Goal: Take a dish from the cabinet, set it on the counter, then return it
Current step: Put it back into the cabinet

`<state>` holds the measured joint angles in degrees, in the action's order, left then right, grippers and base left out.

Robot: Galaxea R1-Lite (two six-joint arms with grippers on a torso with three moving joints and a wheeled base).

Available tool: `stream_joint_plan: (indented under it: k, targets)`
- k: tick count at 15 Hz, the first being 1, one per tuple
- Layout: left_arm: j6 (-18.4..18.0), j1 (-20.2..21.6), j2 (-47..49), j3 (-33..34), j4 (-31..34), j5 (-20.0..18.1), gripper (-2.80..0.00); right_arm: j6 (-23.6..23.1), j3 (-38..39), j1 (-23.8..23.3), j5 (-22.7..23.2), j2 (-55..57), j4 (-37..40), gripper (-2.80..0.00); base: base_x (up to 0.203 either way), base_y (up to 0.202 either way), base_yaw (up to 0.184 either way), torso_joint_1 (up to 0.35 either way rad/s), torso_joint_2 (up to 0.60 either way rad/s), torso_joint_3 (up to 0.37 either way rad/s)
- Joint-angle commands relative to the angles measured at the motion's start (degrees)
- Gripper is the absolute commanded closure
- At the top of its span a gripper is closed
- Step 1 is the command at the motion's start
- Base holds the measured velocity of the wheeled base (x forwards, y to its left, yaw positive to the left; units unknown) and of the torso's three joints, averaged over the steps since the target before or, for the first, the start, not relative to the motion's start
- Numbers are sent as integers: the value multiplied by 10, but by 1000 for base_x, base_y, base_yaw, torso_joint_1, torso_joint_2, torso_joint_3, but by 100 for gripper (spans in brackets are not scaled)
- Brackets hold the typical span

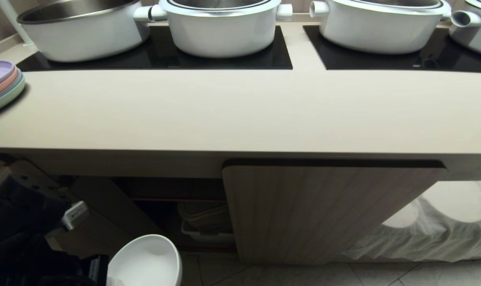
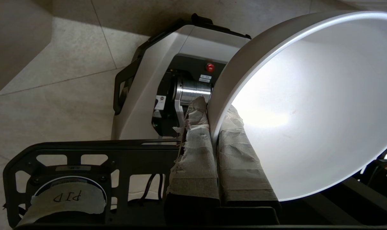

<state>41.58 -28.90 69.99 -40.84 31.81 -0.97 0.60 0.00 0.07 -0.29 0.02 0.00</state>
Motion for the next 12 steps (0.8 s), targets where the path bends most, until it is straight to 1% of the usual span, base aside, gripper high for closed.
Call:
stream_joint_plan:
  k: [1, 12]
  targets:
    - [3, 0, 1, 0, 2, 0, 0, 0, 0, 0, 0, 1, 0, 0, 0, 0, 0, -226, 535, 298]
    - [3, 0, 2, 1, 2, -1, 0, 0, 0, 0, 0, 1, 0, 0, 0, 0, 0, -205, 499, 286]
